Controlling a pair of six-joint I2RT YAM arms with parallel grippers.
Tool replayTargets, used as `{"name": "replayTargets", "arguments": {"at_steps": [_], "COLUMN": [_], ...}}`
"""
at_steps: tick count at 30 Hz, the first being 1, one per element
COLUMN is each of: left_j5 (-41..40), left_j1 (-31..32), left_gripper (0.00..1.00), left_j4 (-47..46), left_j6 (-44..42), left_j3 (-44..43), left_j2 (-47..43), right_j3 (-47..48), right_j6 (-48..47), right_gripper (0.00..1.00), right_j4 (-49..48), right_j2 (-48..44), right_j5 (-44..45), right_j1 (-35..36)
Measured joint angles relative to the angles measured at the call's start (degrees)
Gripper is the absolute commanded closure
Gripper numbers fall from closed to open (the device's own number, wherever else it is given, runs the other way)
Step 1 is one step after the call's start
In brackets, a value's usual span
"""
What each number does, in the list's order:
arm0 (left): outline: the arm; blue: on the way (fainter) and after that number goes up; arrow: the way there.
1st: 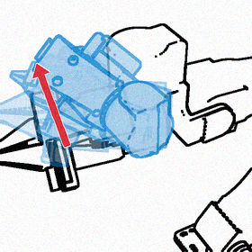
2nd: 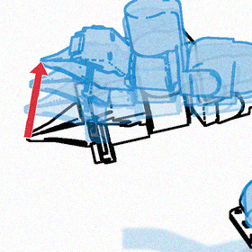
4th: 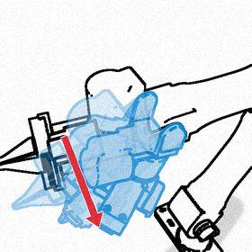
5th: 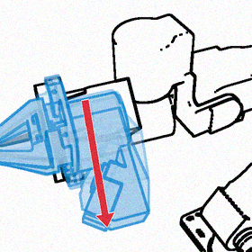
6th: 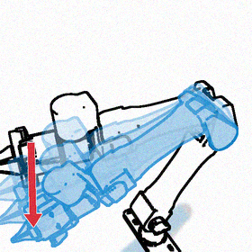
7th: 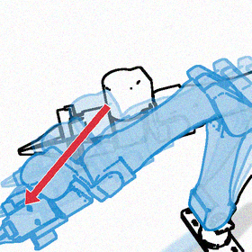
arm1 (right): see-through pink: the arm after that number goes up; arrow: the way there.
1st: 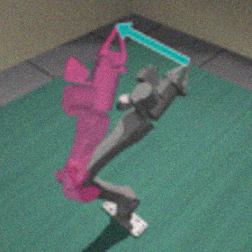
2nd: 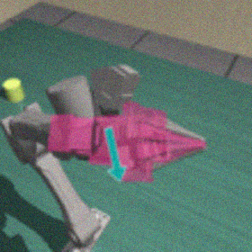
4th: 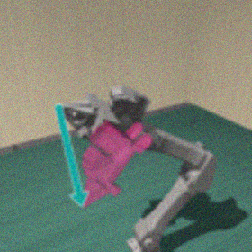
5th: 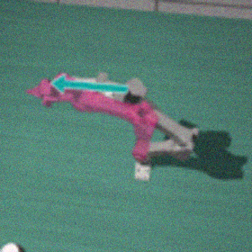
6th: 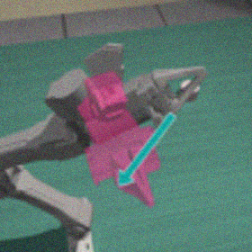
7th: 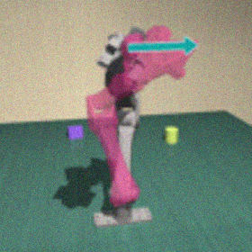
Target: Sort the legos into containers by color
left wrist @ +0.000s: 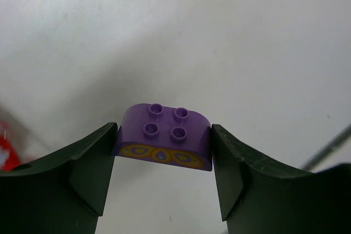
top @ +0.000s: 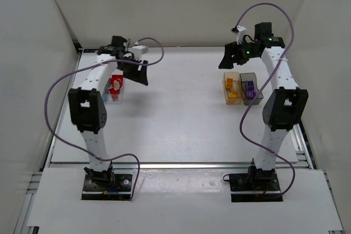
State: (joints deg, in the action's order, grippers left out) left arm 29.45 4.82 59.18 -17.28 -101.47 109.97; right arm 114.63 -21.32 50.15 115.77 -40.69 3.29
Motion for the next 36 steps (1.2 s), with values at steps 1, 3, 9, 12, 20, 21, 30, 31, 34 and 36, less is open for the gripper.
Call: {"name": "replayTargets", "arguments": {"at_steps": [1,3,9,12,20,21,30,31,34,36], "left_j5": [-0.3,-1.3,-6.1,-7.9,-9.2,-9.2,-10.3,-10.7,-11.4,-11.8], "left_j1": [2.1,5.4,14.1,17.6,23.5,23.9,26.1,26.1,26.1,26.0], "left_gripper": [0.79,0.80,0.80,0.79,0.64,0.58,0.24,0.20,0.10,0.00], "left_j4": [-0.7,-2.1,-4.7,-5.3,-6.5,-6.8,-8.6,-8.6,-8.7,-8.7], "left_j6": [0.6,1.7,2.5,2.1,-0.6,-0.9,-2.0,-2.0,-2.1,-1.9], "left_j3": [-2.4,-7.5,-23.0,-27.6,-30.7,-30.7,-30.6,-30.6,-30.6,-30.6], "left_j2": [2.9,8.6,23.7,28.3,34.0,34.2,35.1,35.1,35.1,35.1], "right_j3": [-0.9,-2.5,-7.8,-10.0,-13.6,-14.0,-14.6,-14.7,-14.9,-14.9], "right_j6": [0.4,1.1,1.4,1.0,-0.5,-0.6,-1.8,-1.8,-1.8,-1.8], "right_gripper": [0.01,0.01,0.01,0.01,0.01,0.01,0.01,0.01,0.01,0.01], "right_j4": [-0.2,-0.8,-1.9,-2.2,-2.4,-2.4,-2.4,-2.4,-2.4,-2.4], "right_j2": [-1.1,-3.1,-9.4,-11.7,-15.8,-16.2,-17.2,-17.2,-17.2,-17.2], "right_j5": [0.9,3.2,8.8,10.6,14.1,14.3,15.5,15.5,15.5,15.5], "right_j1": [-1.0,-2.5,-2.9,-2.7,-2.8,-2.8,-2.9,-2.9,-2.9,-2.9]}}
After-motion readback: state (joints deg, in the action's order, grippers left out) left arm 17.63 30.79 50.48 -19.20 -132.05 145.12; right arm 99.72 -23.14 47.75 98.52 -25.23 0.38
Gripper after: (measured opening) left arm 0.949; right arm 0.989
